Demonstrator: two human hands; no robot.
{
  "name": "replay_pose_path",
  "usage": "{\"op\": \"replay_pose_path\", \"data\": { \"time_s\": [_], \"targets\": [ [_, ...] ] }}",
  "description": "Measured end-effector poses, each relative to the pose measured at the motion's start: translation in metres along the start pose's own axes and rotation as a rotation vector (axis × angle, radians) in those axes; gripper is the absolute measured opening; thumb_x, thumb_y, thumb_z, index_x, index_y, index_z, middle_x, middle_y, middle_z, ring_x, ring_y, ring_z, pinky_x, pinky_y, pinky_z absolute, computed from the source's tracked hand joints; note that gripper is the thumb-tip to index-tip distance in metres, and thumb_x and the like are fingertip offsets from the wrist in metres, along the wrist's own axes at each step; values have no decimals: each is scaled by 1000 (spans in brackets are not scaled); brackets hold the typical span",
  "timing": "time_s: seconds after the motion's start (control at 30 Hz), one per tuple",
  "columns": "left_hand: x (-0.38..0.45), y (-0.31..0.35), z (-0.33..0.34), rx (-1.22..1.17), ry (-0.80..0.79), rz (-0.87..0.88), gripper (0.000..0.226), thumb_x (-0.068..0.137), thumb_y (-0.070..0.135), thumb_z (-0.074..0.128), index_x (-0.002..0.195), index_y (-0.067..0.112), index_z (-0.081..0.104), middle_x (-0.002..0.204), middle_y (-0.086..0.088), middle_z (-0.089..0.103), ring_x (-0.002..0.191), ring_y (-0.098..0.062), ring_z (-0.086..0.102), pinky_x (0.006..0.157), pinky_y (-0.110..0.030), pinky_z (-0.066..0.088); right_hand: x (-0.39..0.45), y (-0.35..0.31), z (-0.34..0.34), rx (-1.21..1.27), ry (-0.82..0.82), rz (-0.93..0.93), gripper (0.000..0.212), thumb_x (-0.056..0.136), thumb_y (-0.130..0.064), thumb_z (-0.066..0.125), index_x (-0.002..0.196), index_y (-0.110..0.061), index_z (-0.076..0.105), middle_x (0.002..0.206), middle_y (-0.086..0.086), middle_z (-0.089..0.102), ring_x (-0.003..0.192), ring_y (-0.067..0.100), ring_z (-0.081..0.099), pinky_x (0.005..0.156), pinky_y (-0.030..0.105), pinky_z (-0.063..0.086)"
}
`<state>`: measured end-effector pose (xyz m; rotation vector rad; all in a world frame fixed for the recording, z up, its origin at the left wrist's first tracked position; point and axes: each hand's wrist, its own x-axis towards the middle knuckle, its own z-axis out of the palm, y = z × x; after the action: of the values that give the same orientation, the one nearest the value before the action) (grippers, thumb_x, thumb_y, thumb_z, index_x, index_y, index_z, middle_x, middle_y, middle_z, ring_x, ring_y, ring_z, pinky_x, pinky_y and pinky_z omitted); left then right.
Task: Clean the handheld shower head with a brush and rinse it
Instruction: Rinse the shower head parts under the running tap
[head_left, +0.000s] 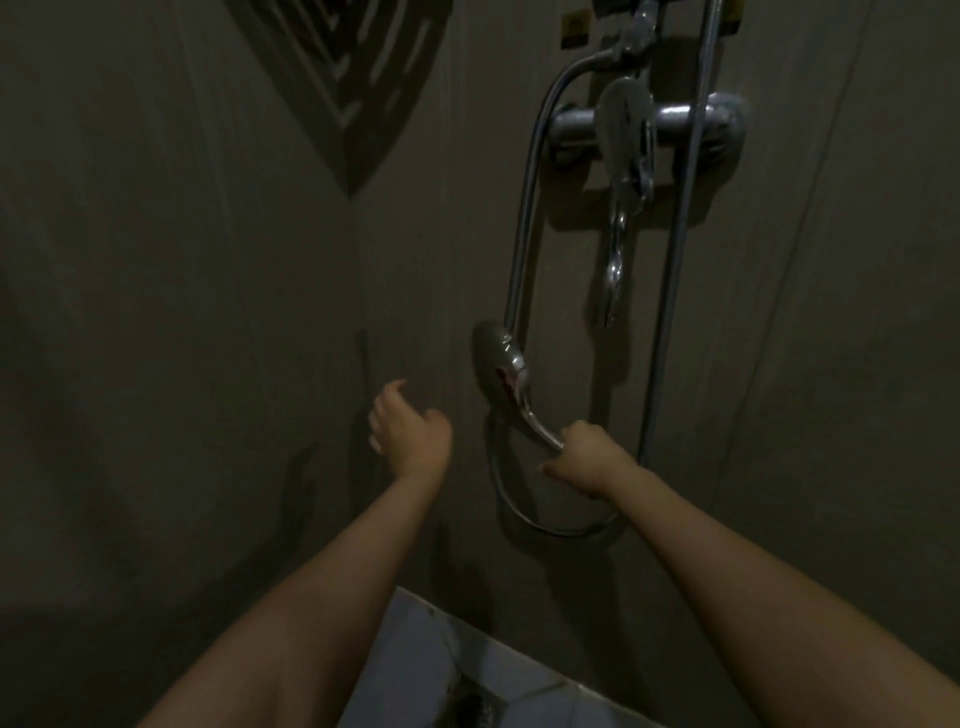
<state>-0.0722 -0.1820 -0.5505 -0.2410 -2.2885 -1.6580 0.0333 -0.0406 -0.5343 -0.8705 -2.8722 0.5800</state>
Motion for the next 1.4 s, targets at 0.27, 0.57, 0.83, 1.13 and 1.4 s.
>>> {"op": "replay_pose_path", "data": {
  "time_s": [0.27,0.57,0.83,1.13,1.4],
  "targets": [
    [15,-25,-2,23,-136,-170,37,94,19,45,129,5,48,135,-16,50,128,-31,43,109,-37,32,-2,-2,13,-141,-15,-45,46,84,-37,65,117,-6,56,122,15,58,112,30,57,88,34,47],
    [-10,22,16,-713,-487,-472,34,84,11,66,114,10,51,93,-10,72,77,-23,69,74,-32,54,-3,-1,36,-169,-49,-132,49,87,-33,62,123,-4,43,128,20,54,118,33,53,93,35,44],
    [-4,40,16,-708,-341,-339,46,83,-5,60,127,0,49,123,-22,59,96,-27,59,93,-42,50,-3,-11,14,339,167,-116,75,95,-30,50,149,-4,6,157,14,9,145,26,16,116,26,16],
    [-3,38,12,-698,-371,-240,41,86,-10,54,126,-5,48,80,3,56,71,-9,55,62,-17,51,-9,-23,13,279,27,-338,72,97,-19,45,151,-18,-2,158,3,18,144,19,25,114,22,18],
    [-12,36,12,-819,-377,-259,27,84,-12,55,102,9,56,84,-1,60,77,-16,59,73,-26,51,-2,-46,9,282,263,-378,64,99,-18,39,151,-11,3,160,4,-8,148,18,2,122,38,6]
  ]
}}
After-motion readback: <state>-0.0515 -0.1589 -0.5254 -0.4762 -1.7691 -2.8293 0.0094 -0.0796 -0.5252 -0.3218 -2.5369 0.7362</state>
